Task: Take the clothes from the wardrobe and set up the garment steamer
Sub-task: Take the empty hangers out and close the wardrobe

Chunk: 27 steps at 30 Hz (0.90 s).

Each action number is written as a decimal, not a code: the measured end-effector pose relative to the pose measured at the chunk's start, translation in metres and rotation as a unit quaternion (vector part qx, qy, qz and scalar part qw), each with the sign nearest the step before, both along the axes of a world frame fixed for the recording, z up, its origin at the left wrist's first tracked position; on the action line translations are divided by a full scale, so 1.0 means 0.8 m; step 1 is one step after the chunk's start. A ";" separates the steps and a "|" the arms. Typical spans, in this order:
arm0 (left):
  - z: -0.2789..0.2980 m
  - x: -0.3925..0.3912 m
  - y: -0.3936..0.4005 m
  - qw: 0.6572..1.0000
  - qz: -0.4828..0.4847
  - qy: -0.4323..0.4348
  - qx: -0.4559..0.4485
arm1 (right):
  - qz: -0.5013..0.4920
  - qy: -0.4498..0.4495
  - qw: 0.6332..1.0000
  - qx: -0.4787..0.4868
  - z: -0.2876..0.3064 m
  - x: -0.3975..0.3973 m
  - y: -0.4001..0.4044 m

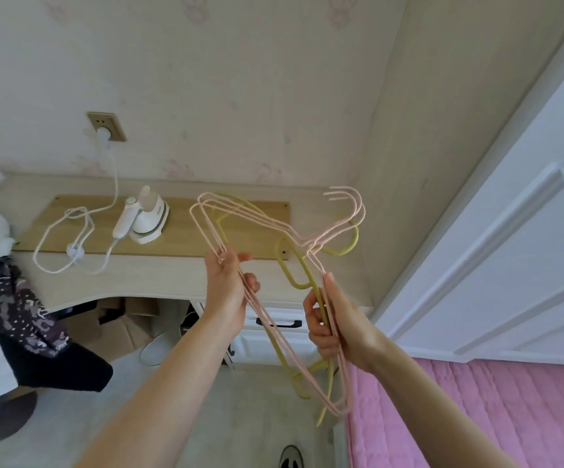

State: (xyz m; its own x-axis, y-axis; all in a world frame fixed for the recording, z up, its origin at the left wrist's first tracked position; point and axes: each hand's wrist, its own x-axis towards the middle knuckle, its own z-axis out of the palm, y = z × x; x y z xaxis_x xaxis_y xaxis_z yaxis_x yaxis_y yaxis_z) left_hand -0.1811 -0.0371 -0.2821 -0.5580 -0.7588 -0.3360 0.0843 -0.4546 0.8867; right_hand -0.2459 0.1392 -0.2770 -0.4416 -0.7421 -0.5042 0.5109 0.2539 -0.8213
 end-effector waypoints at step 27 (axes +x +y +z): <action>-0.094 -0.235 -0.186 0.980 -0.169 -0.105 0.011 | -0.129 -0.112 0.985 -0.017 -0.036 -0.208 -0.177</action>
State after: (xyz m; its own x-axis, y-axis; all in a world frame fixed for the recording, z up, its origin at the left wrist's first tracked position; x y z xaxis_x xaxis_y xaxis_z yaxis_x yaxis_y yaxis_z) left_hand -0.3695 -0.1858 -0.3574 -0.6923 -0.5348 -0.4845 -0.2580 -0.4436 0.8583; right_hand -0.4124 -0.0022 -0.3057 -0.4980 -0.6385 -0.5868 0.7243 0.0658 -0.6863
